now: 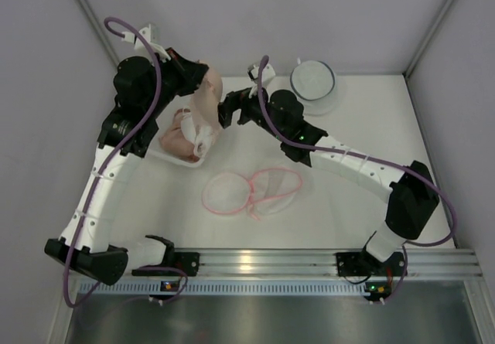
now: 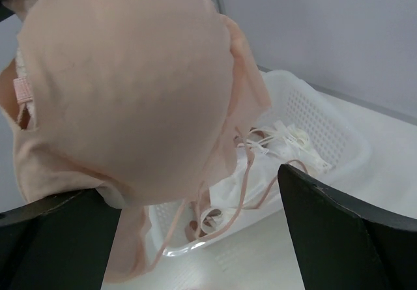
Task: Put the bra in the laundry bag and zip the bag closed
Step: Adjust the bra.
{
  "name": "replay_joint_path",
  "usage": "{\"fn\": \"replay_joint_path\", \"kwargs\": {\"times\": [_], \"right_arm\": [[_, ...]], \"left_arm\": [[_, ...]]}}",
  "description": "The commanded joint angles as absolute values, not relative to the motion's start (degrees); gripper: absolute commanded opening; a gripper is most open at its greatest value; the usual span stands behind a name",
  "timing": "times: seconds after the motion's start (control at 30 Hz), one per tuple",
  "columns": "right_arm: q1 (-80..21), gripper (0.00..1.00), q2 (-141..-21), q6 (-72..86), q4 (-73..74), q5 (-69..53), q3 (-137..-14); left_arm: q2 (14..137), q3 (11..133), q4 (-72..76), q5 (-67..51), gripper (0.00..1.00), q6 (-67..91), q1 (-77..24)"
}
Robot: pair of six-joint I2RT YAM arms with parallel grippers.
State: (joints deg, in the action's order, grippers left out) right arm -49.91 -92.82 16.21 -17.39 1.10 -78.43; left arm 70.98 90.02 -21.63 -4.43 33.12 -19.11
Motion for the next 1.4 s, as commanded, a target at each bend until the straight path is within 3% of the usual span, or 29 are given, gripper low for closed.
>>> {"fn": "replay_joint_path", "kwargs": {"times": [0.0,0.2,0.4,0.43,0.5,0.63,0.7,0.83,0.93,1.1,1.23,1.37], "right_arm": [[-50.71,1.0,-93.43,13.81,-24.25,4.56,-80.42],[-51.94,0.98,-96.24,10.9,-26.37,12.74,-83.49],[-51.86,0.61,-95.37,7.91,-30.75,16.43,-80.87],[-51.86,0.48,-95.01,7.65,-31.72,15.91,-80.08],[-51.94,0.4,-94.14,5.63,-36.97,13.12,-77.26],[-51.86,0.37,-93.87,1.24,-43.32,4.85,-74.45],[-51.86,0.37,-93.95,-1.3,-43.77,1.16,-74.09],[-51.86,0.67,-93.96,-3.78,-45.78,-3.42,-72.52],[-51.77,0.79,-93.96,-3.69,-48.95,-8.58,-71.37],[-51.86,0.86,-93.08,-2.64,-49.83,-15.81,-69.44],[-51.86,0.92,-93.07,-0.97,-51.33,-13.46,-67.67],[-51.86,0.93,-96.41,-1.32,-46.94,-11.08,-74.94]], "left_arm": [[68.82,92.11,-21.45,-4.22,0.0,33.66,-18.98],[67.5,91.85,-21.53,-4.83,0.0,34.01,-18.98],[66.8,92.46,-23.81,-2.29,0.0,32.0,-18.98],[66.8,92.63,-24.69,-1.33,0.0,31.82,-18.98],[66.97,92.72,-24.96,-2.62,0.0,31.73,-18.9],[68.02,93.34,-25.66,-5.27,0.0,31.99,-18.9],[68.29,93.78,-26.72,-5.62,0.0,31.73,-18.9],[67.94,93.43,-28.04,-5.54,0.0,31.99,-18.2],[67.5,92.11,-28.04,-4.92,0.0,34.53,-16.18],[67.41,91.41,-27.95,-4.92,0.0,37.09,-12.05],[67.32,90.88,-26.19,-9.13,0.0,39.28,-10.29],[67.15,89.57,-24.0,-15.18,0.0,41.57,-10.2]]}}
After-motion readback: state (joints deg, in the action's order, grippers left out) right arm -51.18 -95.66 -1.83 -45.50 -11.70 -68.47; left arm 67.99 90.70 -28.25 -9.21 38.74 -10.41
